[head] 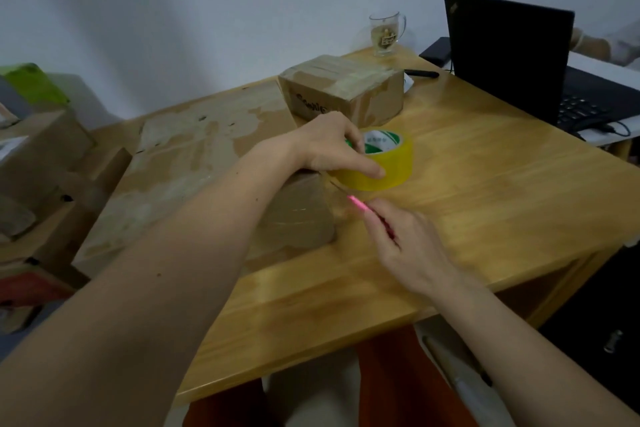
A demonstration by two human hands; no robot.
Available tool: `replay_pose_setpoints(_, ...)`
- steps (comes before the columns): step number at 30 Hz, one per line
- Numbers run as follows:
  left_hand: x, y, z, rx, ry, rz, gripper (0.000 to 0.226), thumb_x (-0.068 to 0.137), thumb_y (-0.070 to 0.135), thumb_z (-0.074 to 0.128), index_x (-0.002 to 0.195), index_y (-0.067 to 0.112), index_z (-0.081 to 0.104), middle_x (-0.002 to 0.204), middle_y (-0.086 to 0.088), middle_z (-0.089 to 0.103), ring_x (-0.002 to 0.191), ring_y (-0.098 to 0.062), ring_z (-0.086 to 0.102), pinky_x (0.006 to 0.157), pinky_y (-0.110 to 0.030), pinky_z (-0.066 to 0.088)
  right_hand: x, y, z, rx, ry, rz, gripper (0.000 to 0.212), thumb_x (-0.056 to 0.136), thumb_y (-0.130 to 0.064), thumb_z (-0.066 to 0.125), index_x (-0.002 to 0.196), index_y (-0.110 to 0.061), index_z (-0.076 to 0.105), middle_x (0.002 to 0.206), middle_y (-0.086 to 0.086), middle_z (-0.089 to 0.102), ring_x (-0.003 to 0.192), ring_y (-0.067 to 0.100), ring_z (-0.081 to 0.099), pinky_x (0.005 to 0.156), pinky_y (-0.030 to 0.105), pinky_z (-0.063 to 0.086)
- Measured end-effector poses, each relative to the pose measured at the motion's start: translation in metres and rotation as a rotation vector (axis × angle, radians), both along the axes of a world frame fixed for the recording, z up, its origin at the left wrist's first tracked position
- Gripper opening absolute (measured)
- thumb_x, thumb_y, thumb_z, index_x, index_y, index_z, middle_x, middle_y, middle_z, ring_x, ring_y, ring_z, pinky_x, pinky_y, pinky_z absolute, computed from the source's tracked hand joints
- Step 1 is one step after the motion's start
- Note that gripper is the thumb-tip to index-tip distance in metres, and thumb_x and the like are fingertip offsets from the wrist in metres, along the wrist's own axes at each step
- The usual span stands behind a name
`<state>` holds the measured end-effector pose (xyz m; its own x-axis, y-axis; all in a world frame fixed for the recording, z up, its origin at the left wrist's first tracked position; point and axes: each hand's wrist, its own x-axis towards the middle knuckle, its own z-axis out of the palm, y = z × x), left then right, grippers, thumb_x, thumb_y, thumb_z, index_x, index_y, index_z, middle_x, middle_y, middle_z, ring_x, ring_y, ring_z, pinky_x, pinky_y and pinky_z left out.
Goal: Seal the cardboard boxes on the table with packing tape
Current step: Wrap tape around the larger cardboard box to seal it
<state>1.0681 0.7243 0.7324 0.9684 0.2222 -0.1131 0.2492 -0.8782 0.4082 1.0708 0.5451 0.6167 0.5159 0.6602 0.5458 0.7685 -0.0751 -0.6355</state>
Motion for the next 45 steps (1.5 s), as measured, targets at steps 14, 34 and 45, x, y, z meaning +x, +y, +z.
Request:
replay_pose_setpoints(14,-0.008,0.003,-0.004,-0.163,-0.225,-0.013,0.025,0.074,0.031,0.085,0.067,0.010,0.073,0.113,-0.021,0.066,0.085,-0.006,0.056,0.074,0.000,0.036,-0.014,0.001,0.002,-0.088,-0.160,-0.230,0.031,0.088,0.002,0.062,0.118,-0.004,0.063,0.066,0.007,0.061,0.043,0.023,0.052,0.039,0.026,0.035)
replay_pose_setpoints(34,-0.013,0.002,-0.001,-0.453,-0.397,0.116,0.027,0.078,0.019,0.083,0.066,0.015,0.060,0.112,-0.020,0.068,0.095,-0.023,0.068,0.076,-0.046,0.061,0.006,0.012,0.005,-0.367,-0.188,-0.337,0.033,0.098,-0.013,0.048,0.129,-0.021,0.057,0.097,0.008,0.064,0.090,0.031,0.060,0.063,0.035,0.043)
replay_pose_setpoints(45,-0.015,-0.001,0.000,-0.718,-0.566,0.235,0.028,0.084,0.005,0.075,0.067,0.008,0.053,0.108,-0.026,0.067,0.084,-0.027,0.068,0.073,-0.053,0.060,-0.043,0.035,0.024,0.227,0.216,-0.036,0.038,0.097,-0.023,0.047,0.132,-0.009,0.057,0.127,0.001,0.061,0.119,0.009,0.055,0.100,0.021,0.043)
